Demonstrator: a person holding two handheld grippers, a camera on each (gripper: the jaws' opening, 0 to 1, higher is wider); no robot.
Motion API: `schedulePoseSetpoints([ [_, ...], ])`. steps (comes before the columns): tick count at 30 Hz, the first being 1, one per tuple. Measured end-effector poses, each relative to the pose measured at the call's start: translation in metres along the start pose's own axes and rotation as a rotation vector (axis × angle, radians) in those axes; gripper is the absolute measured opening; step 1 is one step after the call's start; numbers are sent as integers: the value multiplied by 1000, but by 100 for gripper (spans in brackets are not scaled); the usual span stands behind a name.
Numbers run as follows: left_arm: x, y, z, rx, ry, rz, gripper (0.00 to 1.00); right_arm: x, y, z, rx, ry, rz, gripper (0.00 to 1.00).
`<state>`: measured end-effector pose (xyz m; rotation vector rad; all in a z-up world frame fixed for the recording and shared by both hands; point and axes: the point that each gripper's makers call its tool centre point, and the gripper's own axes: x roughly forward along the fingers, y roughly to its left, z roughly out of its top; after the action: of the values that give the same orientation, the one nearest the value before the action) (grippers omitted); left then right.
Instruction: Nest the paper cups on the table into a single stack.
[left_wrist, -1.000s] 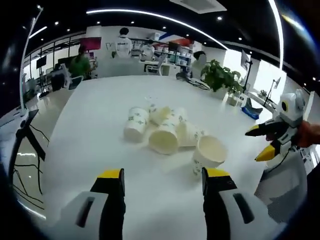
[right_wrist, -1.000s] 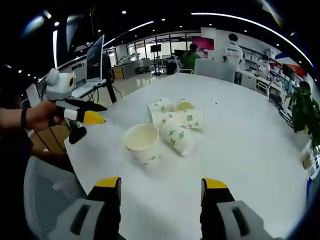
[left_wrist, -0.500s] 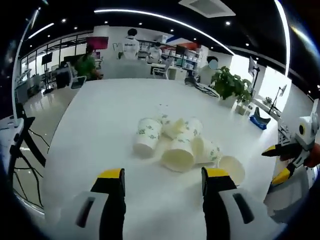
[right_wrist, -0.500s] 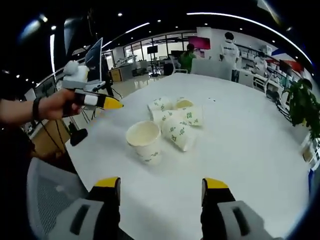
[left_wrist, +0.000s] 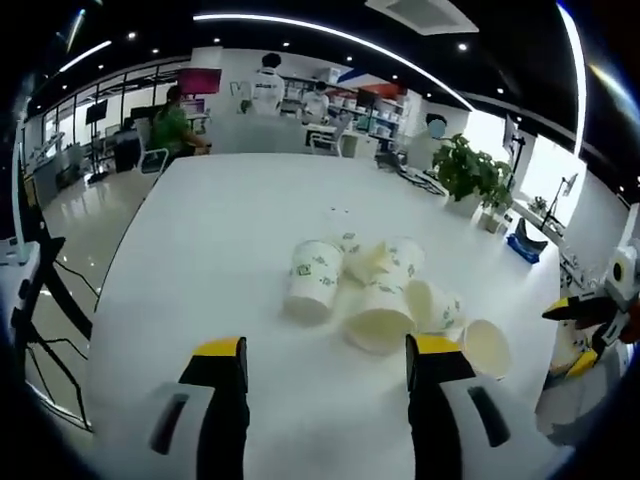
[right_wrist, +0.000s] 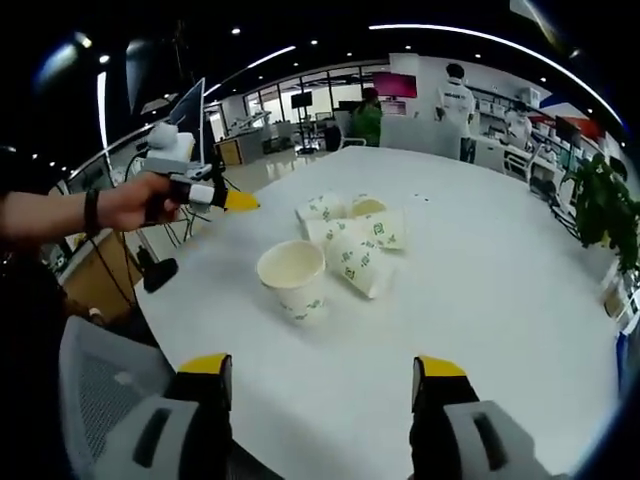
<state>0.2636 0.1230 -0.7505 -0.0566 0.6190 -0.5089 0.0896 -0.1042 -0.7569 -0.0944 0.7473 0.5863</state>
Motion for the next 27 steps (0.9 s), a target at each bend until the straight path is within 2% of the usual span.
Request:
schedulePoseSetpoints([
  [10,39,9,28,17,12,-19,62,-4,-1,-8,31,11,-21,73],
  [17,62,11,25,37,68,-22,61,-7,1,-13,60,12,-35,73],
  [19,79,13,25,31,83,-26,61,-9,2,-15,61,16,-38,73],
  [20,80,11,25,33,88,-33,61,-9,2,-16,60,17,-40,73],
  [23,87,11,27,17,100,-39,61,-11,2,-17,71,18,-45,73],
  [27,111,22,35,26,120,-43,60,-13,0,-20,85,18,-59,73],
])
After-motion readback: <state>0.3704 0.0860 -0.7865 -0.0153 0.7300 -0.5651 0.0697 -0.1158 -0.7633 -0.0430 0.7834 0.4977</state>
